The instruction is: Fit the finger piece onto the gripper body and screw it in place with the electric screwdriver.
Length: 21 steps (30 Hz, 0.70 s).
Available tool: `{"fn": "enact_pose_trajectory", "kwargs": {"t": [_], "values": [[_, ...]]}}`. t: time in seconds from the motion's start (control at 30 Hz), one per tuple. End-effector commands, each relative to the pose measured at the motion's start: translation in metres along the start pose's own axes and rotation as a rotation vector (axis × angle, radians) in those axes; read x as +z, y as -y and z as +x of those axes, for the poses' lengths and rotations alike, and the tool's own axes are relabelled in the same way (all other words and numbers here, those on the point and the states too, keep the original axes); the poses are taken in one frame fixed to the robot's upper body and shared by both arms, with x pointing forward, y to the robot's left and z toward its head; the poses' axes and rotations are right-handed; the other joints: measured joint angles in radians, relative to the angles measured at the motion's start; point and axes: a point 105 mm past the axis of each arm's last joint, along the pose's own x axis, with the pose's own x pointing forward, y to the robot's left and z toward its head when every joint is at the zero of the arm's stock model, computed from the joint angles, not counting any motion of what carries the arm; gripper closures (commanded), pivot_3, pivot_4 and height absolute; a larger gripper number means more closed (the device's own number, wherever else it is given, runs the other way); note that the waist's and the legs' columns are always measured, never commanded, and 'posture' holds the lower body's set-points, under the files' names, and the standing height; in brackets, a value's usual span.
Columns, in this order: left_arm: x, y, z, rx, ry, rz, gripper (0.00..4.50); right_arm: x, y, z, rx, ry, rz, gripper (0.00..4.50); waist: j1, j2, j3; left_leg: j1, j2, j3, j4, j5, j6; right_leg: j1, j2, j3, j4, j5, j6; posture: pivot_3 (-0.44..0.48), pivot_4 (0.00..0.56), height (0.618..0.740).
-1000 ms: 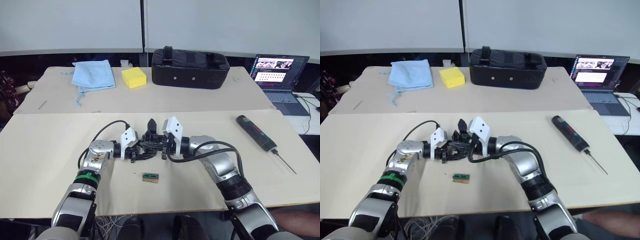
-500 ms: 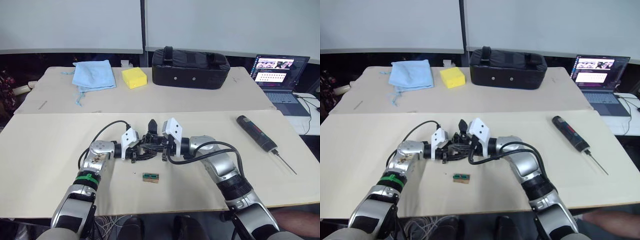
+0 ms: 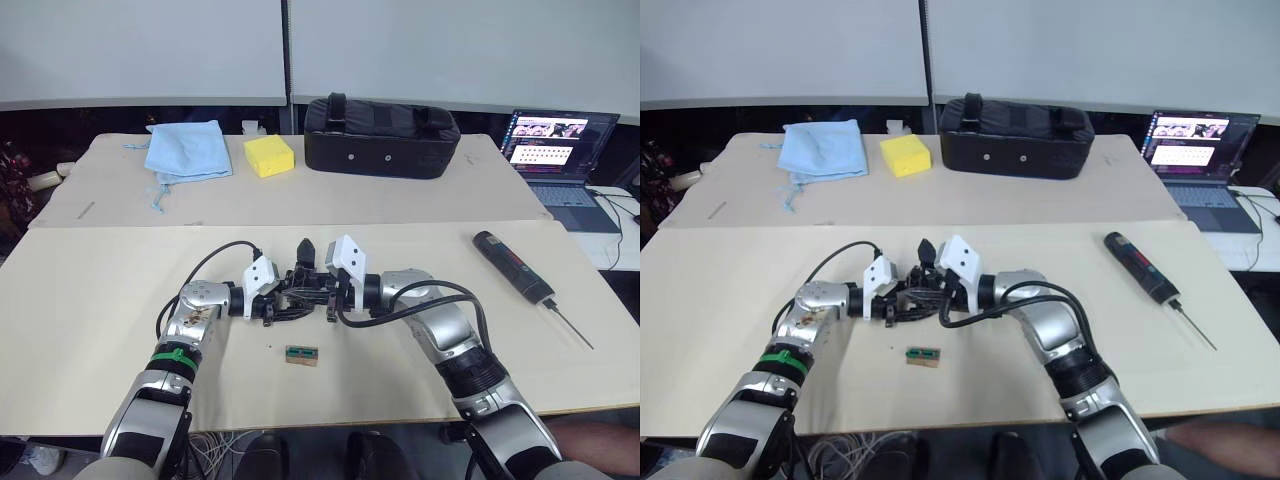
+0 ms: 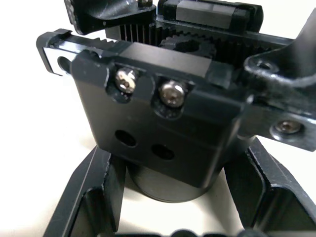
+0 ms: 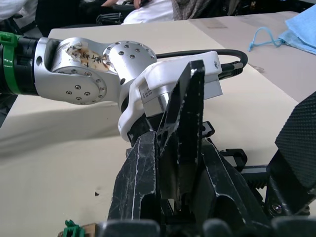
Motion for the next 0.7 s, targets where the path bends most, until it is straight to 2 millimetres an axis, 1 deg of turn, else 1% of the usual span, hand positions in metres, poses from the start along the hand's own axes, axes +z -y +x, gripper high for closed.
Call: {"fn": "enact_pose_trajectory", "kwargs": {"t": [0.03,0.07,0.17,0.3,0.43,0.6,0.7], "values": [[-0.003,0.002,-0.002,-0.010,-0.018,-0.010,2.17,-0.014,0.002,-0.008,-0.007,-0.068,0.037,4.07,0.000,0.000,0.000,0.000,0.000,0.000,0.000,0.000,0.000,0.000,0.000,0.000,0.000,0.000,0.000,0.000,0.150,0.740],[-0.003,0.002,-0.002,-0.009,-0.018,-0.010,2.17,-0.014,0.001,-0.007,-0.004,-0.069,0.038,4.07,0.000,0.000,0.000,0.000,0.000,0.000,0.000,0.000,0.000,0.000,0.000,0.000,0.000,0.000,0.000,0.000,0.150,0.740],[-0.004,0.002,-0.003,-0.010,-0.022,-0.011,2.17,-0.005,-0.001,-0.007,0.019,-0.062,0.034,4.07,0.000,0.000,0.000,0.000,0.000,0.000,0.000,0.000,0.000,0.000,0.000,0.000,0.000,0.000,0.000,0.000,0.150,0.740],[-0.007,0.005,-0.003,-0.018,-0.030,-0.015,2.17,-0.001,-0.002,-0.007,0.041,-0.072,0.023,4.07,-0.003,0.000,0.000,0.000,0.000,0.000,0.000,0.000,0.000,0.000,0.000,0.000,0.000,0.000,0.000,0.000,0.150,0.740],[-0.008,0.006,-0.003,-0.019,-0.032,-0.017,2.17,0.007,-0.002,-0.006,0.043,-0.058,0.017,4.07,-0.004,0.000,0.000,0.001,0.000,0.000,-0.001,0.000,0.000,0.000,0.000,0.000,0.000,0.000,0.000,0.000,0.150,0.740],[-0.008,0.006,-0.004,-0.018,-0.034,-0.018,2.17,0.009,-0.001,-0.003,0.038,-0.046,0.007,4.07,-0.005,0.000,0.000,0.001,0.000,0.000,-0.001,0.000,0.000,0.000,0.000,0.000,0.000,0.000,0.000,0.000,0.150,0.740],[-0.008,0.005,-0.004,-0.016,-0.035,-0.019,2.17,0.016,0.000,-0.003,0.041,-0.017,-0.006,4.07,-0.006,0.000,0.000,0.001,0.000,0.000,-0.001,0.000,0.000,0.000,0.000,0.000,0.000,0.000,0.000,0.000,0.150,0.740]]}}
